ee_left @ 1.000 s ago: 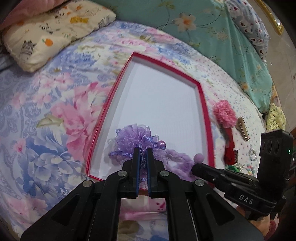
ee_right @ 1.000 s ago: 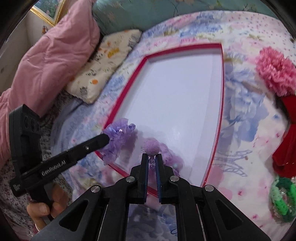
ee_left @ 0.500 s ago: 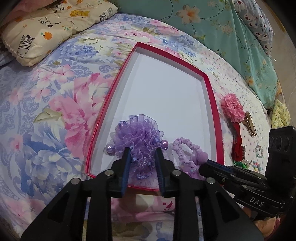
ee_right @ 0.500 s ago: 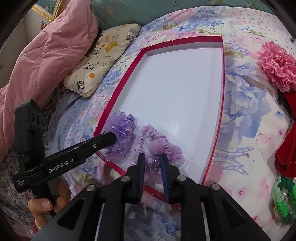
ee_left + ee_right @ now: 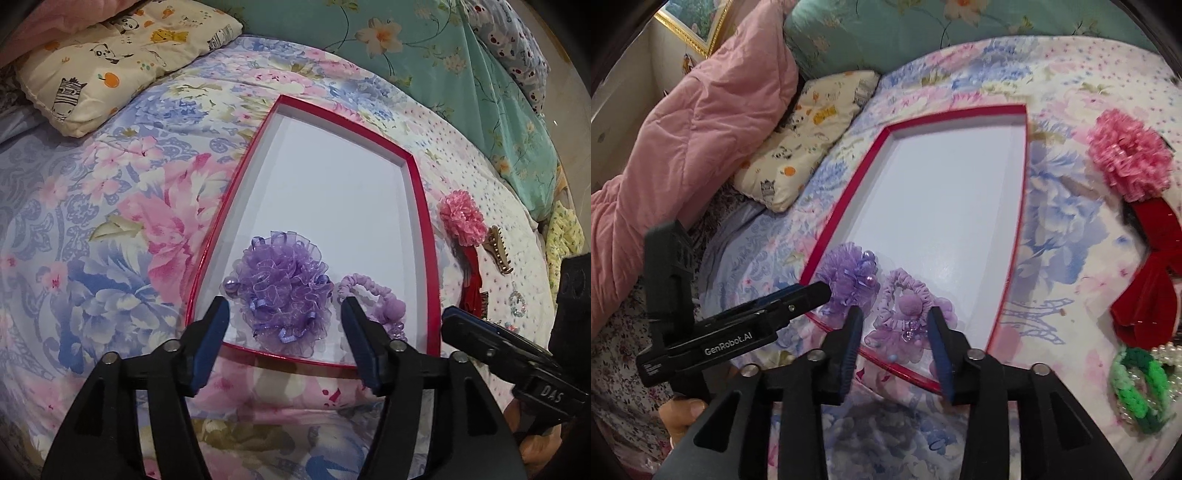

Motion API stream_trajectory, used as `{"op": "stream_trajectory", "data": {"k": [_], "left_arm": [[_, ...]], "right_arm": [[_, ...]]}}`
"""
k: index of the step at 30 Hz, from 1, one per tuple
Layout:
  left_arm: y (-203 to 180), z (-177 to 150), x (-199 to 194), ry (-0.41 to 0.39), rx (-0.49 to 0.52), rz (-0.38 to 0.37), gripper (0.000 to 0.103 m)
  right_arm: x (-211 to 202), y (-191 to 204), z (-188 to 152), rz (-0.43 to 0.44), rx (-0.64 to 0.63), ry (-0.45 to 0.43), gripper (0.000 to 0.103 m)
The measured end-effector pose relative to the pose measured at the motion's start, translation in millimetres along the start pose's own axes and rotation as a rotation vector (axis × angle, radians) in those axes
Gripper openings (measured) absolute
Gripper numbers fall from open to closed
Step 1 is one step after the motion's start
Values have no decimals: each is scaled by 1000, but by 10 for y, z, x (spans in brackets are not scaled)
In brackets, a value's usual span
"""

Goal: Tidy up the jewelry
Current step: 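Grasp the red velvet bow with the left gripper while the right grasps the beaded bracelet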

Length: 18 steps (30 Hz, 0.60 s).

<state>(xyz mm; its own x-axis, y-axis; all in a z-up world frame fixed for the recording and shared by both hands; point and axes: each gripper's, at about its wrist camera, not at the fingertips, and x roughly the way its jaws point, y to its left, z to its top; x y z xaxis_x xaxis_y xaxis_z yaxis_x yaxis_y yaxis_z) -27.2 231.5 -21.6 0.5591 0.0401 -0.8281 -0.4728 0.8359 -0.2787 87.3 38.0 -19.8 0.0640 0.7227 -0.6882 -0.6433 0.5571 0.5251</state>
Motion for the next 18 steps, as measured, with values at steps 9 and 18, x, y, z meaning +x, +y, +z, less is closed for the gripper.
{"op": "stream_trajectory", "data": {"k": [9,18], "left_arm": [[-151,-23,-199,-33,-3,-27,66],[-552,-79,-231,-21,61,-75,66]], "right_arm": [[-364,-168,-107,-9,62,-54,48],[-818,-553,-264,-61,138,-116,52]]}}
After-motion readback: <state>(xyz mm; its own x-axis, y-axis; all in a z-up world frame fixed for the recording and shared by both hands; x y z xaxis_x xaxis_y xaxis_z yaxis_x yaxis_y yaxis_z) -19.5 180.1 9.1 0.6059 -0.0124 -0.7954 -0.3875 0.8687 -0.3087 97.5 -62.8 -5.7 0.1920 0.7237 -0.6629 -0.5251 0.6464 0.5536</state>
